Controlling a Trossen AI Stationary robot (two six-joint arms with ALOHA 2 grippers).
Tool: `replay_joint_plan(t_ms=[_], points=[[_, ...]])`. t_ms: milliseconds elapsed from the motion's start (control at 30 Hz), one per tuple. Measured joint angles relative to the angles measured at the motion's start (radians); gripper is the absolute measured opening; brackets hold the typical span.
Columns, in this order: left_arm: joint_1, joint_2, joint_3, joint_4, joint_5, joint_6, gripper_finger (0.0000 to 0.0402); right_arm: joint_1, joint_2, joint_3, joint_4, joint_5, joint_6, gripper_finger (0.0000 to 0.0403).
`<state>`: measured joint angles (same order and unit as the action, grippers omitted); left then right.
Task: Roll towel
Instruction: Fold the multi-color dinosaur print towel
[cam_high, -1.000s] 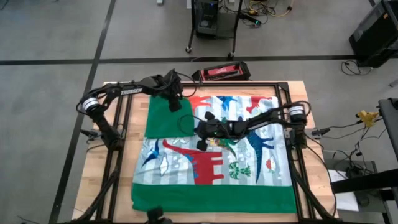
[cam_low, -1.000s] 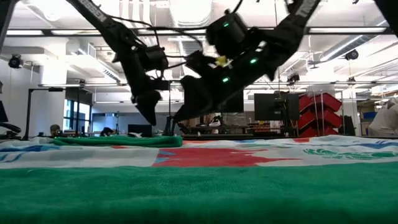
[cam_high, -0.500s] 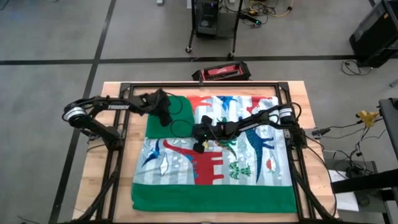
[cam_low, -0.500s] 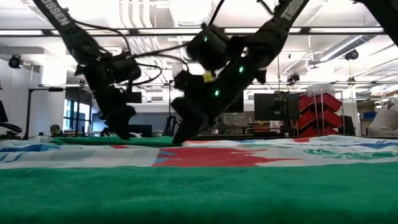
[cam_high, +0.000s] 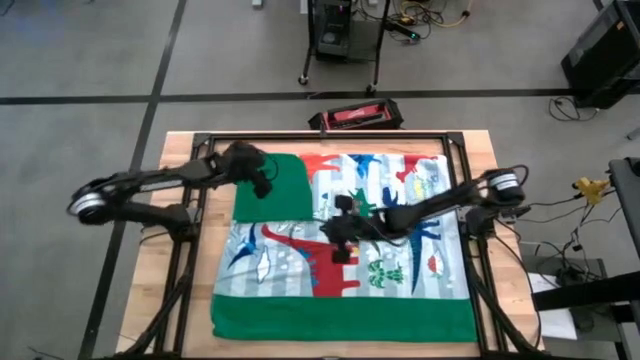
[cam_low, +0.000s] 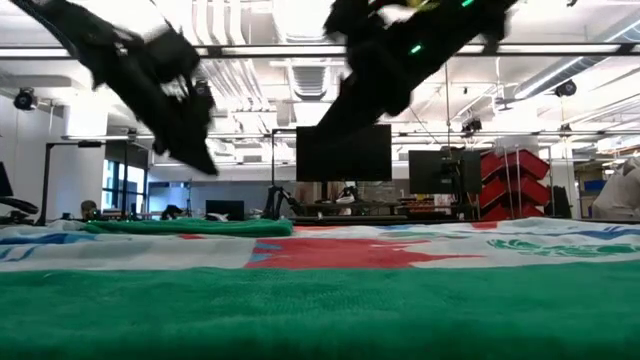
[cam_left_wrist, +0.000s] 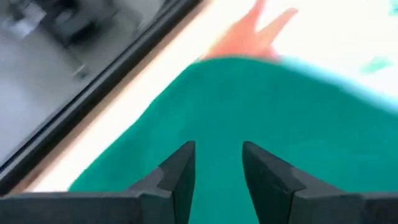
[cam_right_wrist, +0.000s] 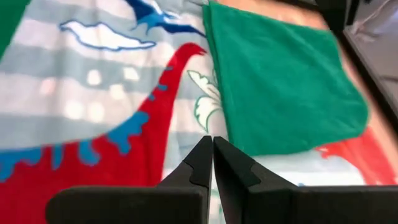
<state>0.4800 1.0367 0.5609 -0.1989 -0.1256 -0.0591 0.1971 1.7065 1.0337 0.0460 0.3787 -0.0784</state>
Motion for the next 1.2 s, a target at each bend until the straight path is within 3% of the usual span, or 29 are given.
replay_joint_plan(t_ms=[133,267,467,600,767,900,1033,1200], points=[[-0.249,-0.155,-0.021,0.006,0.001,-0.096,0.0116,0.074,-0.072,-0.041,0.004,0.041,0.065,0.0000],[-0.588,-0.218,-0.010,0.033,-0.178,-0.186,0.0116,0.115,-0.108,-0.052,-0.048,0.032,0.213,0.0000],[-1.039,-0.147,0.047,0.016,-0.486,-0.286,0.0116,0.174,-0.101,-0.059,-0.176,-0.201,0.387,0.0000],[-1.238,-0.011,0.129,0.005,-0.583,-0.397,0.0116,0.258,-0.095,-0.058,-0.205,-0.135,0.458,0.0000],[-1.353,0.212,0.309,-0.151,-0.596,-0.519,0.0116,0.399,-0.097,-0.055,-0.219,-0.017,0.547,0.0000],[-1.391,0.388,0.480,-0.399,-0.595,-0.680,0.0116,0.517,-0.099,-0.051,-0.233,0.049,0.650,0.0000],[-1.405,0.540,0.624,-0.555,-0.536,-0.772,0.0116,0.624,-0.101,-0.050,-0.258,0.054,0.787,0.0000],[-1.409,0.666,0.735,-0.620,-0.510,-0.830,0.0116,0.731,-0.107,-0.018,-0.428,-0.003,1.010,0.0000]])
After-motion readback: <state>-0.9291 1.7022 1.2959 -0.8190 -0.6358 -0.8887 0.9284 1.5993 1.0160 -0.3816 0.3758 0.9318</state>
